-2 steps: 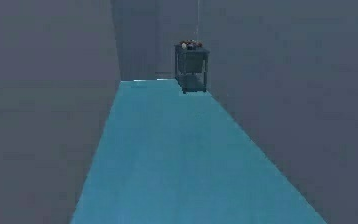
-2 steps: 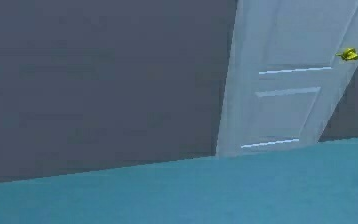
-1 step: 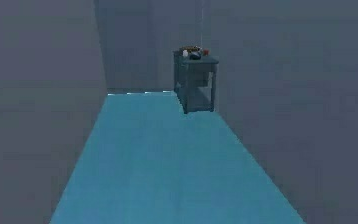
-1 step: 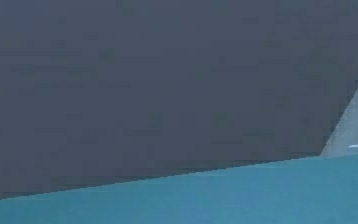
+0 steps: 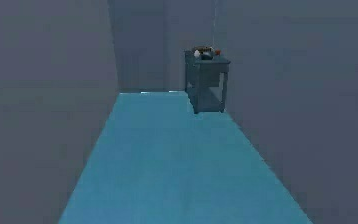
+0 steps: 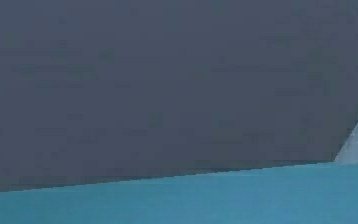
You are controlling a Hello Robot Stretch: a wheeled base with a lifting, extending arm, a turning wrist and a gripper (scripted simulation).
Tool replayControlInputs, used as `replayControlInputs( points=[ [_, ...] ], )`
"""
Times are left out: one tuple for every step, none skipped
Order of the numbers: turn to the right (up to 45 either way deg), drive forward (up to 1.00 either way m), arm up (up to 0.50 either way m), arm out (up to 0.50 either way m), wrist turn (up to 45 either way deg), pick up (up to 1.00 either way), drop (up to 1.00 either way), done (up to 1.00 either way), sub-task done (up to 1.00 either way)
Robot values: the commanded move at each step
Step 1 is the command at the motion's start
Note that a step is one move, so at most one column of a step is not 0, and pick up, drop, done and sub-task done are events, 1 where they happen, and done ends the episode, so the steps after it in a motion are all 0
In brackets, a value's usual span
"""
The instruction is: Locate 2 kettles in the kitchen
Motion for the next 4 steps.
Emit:
replayControlInputs(
  points=[
    [0.0, 1.00, 0.00, 0.00, 0.0, 0.00, 0.00, 0.00, 0.00],
    [0.0, 1.00, 0.00, 0.00, 0.0, 0.00, 0.00, 0.00, 0.00],
    [0.0, 0.35, 0.00, 0.00, 0.0, 0.00, 0.00, 0.00, 0.00],
    [27.0, 0.00, 0.00, 0.00, 0.0, 0.00, 0.00, 0.00, 0.00]
  ],
)
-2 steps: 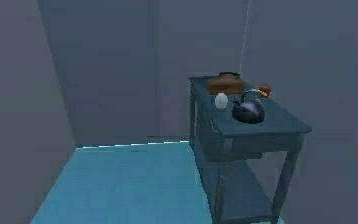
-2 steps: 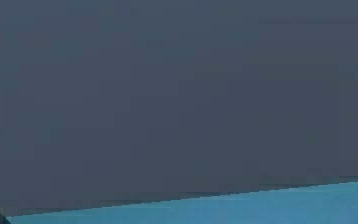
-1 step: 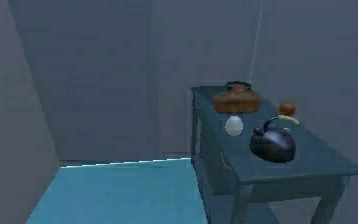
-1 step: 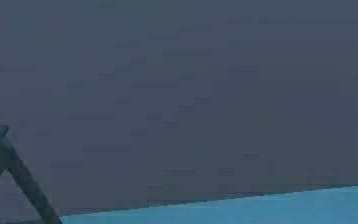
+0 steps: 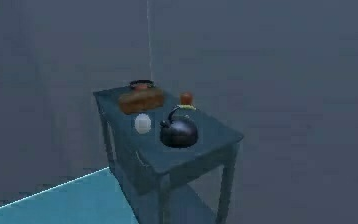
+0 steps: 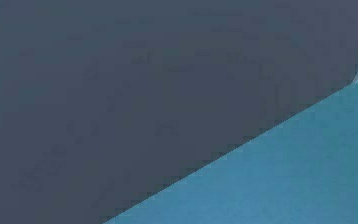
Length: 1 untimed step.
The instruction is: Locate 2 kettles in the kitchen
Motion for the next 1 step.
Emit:
replayControlInputs(
  points=[
    [0.0, 0.00, 0.00, 0.00, 0.0, 0.00, 0.00, 1.00, 0.00]
  ],
)
